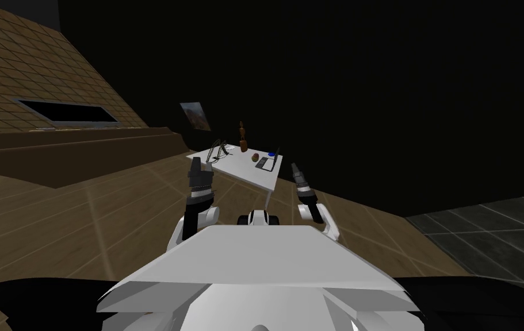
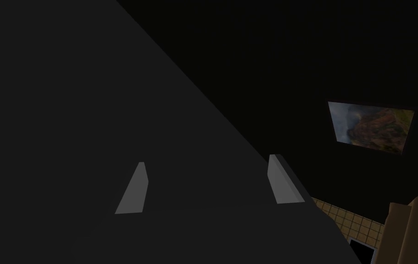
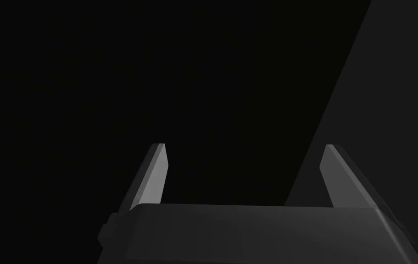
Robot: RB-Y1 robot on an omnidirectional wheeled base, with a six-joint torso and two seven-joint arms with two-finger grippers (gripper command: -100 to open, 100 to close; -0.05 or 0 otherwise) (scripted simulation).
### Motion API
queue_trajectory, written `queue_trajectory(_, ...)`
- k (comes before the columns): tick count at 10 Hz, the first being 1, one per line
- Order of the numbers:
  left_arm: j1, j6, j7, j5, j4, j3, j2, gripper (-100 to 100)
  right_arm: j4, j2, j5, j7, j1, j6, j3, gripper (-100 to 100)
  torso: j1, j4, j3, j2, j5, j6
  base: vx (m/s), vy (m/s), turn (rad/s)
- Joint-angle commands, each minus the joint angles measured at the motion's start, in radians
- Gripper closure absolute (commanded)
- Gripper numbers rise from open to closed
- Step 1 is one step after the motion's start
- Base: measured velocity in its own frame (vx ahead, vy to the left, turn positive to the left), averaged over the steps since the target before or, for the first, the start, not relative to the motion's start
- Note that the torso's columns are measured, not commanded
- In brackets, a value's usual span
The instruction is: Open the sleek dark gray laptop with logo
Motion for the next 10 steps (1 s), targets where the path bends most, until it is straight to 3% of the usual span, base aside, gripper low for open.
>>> queue_trajectory(1, 0.0, 0.0, 0.0, 0.0, 0.0, 0.0, 0.0, 0, 0.051, -0.034, 0.082, 0.072, -0.033, 0.03, -0.015, -100, 0.0, 0.0, 0.001, 0.001, 0.0, 0.0, 0.055, 0.099, 0.031)
queue_trajectory(3, 0.0, 0.0, 0.0, 0.0, 0.0, 0.0, 0.0, 0, 0.071, -0.048, 0.123, 0.1, -0.045, 0.042, -0.02, -100, 0.001, 0.0, 0.0, 0.0, 0.0, 0.0, 0.055, 0.098, 0.027)
queue_trajectory(6, 0.0, 0.0, 0.0, 0.0, 0.0, 0.0, 0.0, 0, 0.136, -0.093, 0.216, 0.18, -0.085, 0.082, -0.037, -100, -0.001, 0.0, 0.001, 0.001, 0.0, 0.0, 0.044, 0.074, 0.035)
queue_trajectory(7, 0.0, 0.0, 0.0, 0.0, 0.0, 0.0, 0.0, 0, 0.136, -0.093, 0.228, 0.184, -0.085, 0.082, -0.037, -100, 0.001, 0.0, 0.0, 0.0, 0.0, 0.0, 0.033, 0.077, 0.009)
queue_trajectory(10, 0.0, 0.0, 0.0, 0.0, 0.0, 0.0, 0.0, 0, 0.209, -0.145, 0.326, 0.271, -0.128, 0.124, -0.054, -100, 0.0, 0.0, 0.0, 0.0, 0.0, 0.0, 0.052, 0.08, 0.036)
